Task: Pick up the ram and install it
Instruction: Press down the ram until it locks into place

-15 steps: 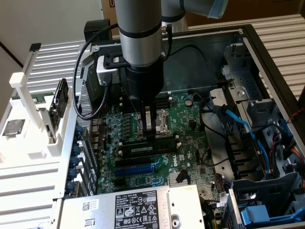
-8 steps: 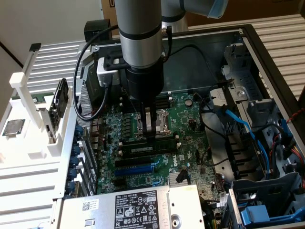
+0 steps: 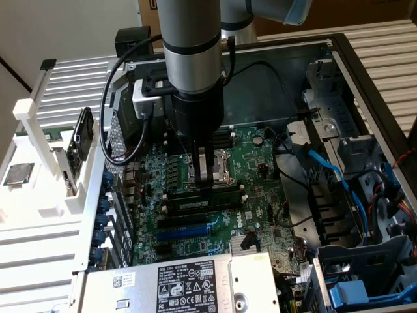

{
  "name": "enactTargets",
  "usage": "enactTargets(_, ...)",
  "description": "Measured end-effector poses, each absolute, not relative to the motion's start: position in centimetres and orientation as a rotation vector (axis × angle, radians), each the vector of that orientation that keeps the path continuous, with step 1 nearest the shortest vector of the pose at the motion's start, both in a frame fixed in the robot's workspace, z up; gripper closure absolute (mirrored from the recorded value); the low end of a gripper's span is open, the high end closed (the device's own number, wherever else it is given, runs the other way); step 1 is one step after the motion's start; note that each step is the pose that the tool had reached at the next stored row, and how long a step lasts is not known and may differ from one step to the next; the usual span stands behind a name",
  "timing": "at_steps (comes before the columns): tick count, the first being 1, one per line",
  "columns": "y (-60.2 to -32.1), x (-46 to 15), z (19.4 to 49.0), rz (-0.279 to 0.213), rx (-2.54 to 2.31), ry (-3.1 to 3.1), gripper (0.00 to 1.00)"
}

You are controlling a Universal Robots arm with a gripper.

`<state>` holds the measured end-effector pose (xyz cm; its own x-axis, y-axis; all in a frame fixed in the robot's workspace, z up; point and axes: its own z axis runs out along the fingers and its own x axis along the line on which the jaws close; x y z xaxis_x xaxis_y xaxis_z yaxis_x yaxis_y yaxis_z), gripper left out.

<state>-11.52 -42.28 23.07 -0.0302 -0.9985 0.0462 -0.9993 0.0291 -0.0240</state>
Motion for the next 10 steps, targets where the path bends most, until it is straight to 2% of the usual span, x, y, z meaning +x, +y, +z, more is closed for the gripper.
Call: enactTargets(10, -42.32, -11.52, 23.06, 0.078, 2.176, -2.242, 0.9)
